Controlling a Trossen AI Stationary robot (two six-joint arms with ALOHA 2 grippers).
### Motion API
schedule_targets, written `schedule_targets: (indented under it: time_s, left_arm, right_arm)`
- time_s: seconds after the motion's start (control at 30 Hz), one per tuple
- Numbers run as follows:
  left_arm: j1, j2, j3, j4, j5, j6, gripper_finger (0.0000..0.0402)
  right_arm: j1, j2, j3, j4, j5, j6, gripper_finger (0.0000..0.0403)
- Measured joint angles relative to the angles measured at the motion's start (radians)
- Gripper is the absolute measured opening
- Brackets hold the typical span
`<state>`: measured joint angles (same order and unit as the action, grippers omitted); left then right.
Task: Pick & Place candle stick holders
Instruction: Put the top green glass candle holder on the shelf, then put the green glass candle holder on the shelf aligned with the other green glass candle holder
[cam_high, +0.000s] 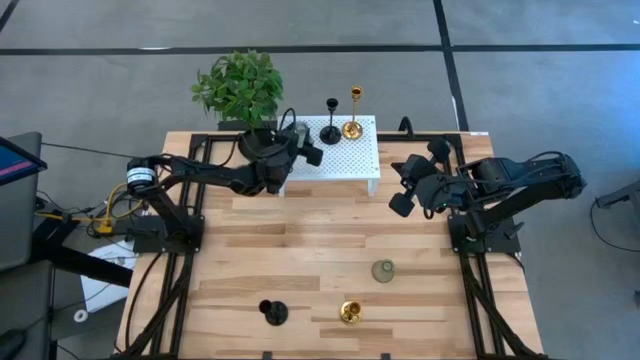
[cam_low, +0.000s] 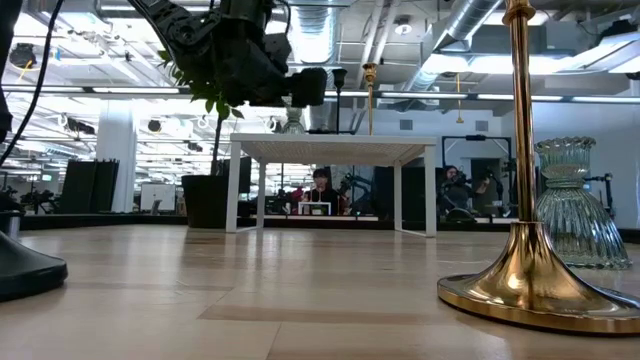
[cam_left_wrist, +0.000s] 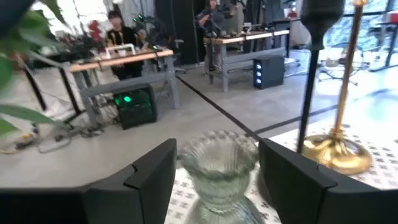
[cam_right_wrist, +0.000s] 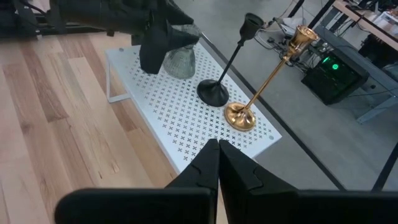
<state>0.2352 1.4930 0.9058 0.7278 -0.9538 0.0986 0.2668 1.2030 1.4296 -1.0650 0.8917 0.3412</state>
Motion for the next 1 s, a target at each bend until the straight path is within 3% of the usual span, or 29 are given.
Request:
schedule_targets:
  time_s: [0.23,0.57,0.83,1.0]
  left_arm:
    - [-0.006,-0.05,0.0,0.006,-0.049,0.1,0.0222]
    - [-0.029,-0.153,0.0,0.006,-0.049,0.107,0.0245]
    - [-0.184,-0.236,0.0,-0.005,-0.009,0.107,0.0235]
    - [-0.314,-0.302,0.0,-0.155,-0.007,0.107,0.0204]
  right_arm:
    - [0.0,0.0,0.0,-0.002,0.0,0.0,0.0]
    - [-0.001,0.0,0.0,-0.004,0.0,0.0,0.0]
    - [0.001,0.0,0.0,-0.004,0.0,0.0,0.0]
    - [0.029,0.0,0.0,-0.005,-0.008,0.0,0.0]
